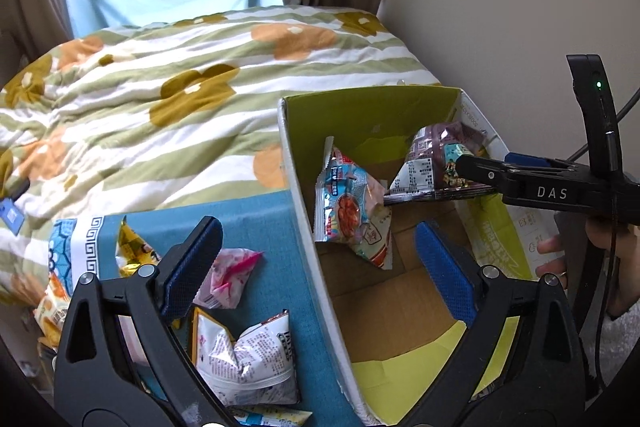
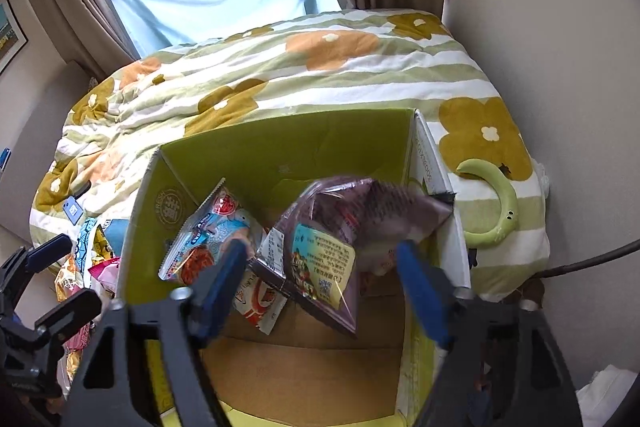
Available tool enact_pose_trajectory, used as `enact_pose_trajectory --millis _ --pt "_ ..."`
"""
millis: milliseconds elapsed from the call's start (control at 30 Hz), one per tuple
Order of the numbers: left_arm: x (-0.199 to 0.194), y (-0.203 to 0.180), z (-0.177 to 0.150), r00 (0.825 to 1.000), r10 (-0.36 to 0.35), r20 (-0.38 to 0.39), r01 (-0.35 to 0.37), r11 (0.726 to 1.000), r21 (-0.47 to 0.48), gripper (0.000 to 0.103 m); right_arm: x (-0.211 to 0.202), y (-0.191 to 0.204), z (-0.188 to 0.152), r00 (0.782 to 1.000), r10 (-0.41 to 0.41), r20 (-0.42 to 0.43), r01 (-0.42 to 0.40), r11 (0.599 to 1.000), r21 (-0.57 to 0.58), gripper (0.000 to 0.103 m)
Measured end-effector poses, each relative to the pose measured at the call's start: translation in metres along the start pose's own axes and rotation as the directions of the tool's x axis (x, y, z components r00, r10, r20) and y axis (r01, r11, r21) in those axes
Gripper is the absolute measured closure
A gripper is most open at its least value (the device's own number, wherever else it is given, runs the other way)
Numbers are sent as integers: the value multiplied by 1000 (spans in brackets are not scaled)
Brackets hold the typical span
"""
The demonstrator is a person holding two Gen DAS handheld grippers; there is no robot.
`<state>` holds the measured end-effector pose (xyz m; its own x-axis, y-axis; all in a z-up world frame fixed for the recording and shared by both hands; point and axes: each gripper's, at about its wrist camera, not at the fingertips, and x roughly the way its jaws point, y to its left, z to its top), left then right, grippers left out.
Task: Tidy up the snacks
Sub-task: 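Carry both bags into the yellow box and open both grippers, then withdraw both tools from the box back toward the snack pile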
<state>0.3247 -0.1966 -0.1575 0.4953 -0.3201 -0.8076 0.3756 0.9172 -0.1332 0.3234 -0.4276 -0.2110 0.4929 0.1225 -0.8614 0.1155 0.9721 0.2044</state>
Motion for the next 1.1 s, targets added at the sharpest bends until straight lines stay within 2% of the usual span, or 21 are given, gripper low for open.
enact_pose_trajectory --millis 100,300,633,800,933,1033,1100 --pt "-7 1 -5 1000 14 5 -13 1000 -12 6 -2 -5 -9 1000 20 5 -20 999 30 0" --pt "-31 -3 -10 999 30 40 -29 999 -26 6 -25 -1 -16 999 19 45 -19 1000 -3 0" --pt "-116 -12 -33 982 64 178 -59 998 -34 6 -117 22 -34 977 17 214 2 996 -91 0" --pt "-171 -6 -65 963 79 258 -60 995 -82 4 -168 32 -62 954 27 298 7 994 -113 0" --pt "-218 7 -102 937 129 326 -90 987 -132 0 -199 43 -91 938 44 345 4 991 -137 0" --pt "-245 19 -132 922 191 337 -137 975 -175 0 -214 51 -115 927 67 368 -8 987 -159 0" --pt "-259 28 -150 919 227 321 -171 966 -194 0 -219 57 -129 923 99 372 -36 984 -175 0"
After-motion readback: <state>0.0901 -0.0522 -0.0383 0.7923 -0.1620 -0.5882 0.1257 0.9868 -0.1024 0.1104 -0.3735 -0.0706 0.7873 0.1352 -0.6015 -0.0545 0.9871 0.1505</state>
